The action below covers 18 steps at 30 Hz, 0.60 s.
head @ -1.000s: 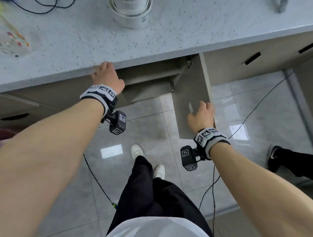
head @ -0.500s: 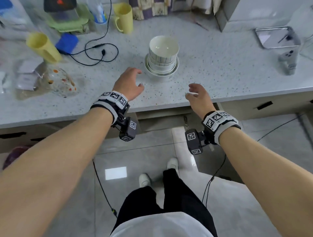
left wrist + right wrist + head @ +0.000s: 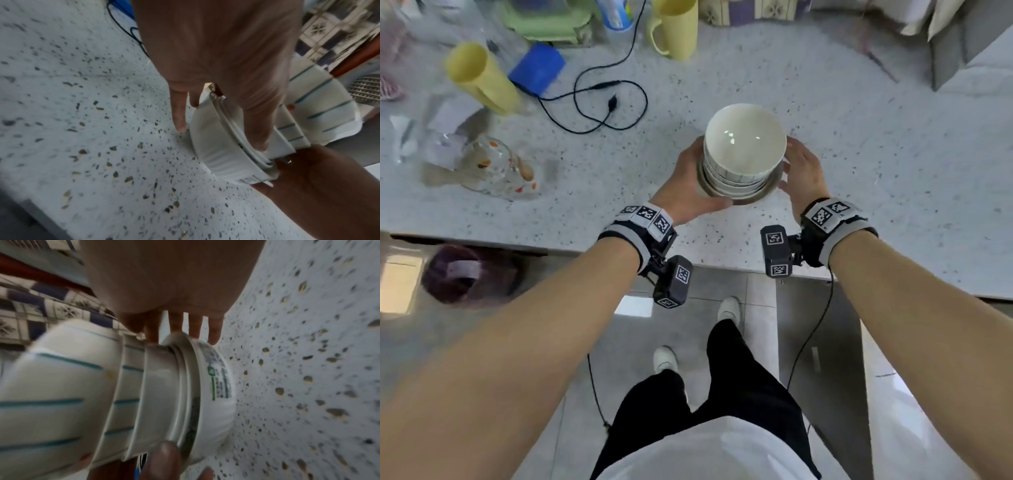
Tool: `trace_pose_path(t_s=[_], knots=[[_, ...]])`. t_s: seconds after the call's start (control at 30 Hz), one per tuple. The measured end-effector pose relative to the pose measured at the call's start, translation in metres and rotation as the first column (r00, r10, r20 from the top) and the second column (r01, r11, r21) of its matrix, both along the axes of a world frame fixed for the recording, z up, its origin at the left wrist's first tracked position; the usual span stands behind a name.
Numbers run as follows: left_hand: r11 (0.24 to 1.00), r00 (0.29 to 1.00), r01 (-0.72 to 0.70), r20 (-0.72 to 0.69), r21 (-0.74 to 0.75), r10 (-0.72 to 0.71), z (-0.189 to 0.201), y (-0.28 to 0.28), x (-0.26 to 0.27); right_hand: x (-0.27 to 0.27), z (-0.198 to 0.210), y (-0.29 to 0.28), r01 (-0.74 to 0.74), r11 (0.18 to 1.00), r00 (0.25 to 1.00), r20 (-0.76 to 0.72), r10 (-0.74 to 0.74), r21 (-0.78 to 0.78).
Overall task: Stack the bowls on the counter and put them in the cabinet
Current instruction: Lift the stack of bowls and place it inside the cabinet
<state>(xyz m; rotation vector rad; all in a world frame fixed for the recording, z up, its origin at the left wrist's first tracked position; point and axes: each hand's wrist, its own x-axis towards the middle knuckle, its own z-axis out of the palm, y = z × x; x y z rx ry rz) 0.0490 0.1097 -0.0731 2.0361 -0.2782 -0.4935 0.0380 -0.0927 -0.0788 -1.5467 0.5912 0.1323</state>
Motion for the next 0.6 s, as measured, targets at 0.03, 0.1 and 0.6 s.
trace_pose_path(t_s=[0.03, 0.1, 0.6], knots=[[0.999, 0.999, -0.032, 0.001, 0.012, 0.032, -0.007, -0.001, 0.002, 0.007, -0.003, 0.002, -0.01, 1.0, 1.0, -0.018, 0.01, 0.022], [0.992, 0.995, -0.088, -0.029, 0.091, 0.091, -0.019, -0.006, 0.004, 0.016, -0.008, 0.007, 0.009, 0.998, 0.999, -0.045, -0.006, 0.067], [0.985, 0.993, -0.063, -0.105, -0.163, 0.046, -0.028, -0.009, -0.041, -0.028, -0.021, 0.018, 0.201, 0.97, 0.979, -0.048, -0.197, 0.137]])
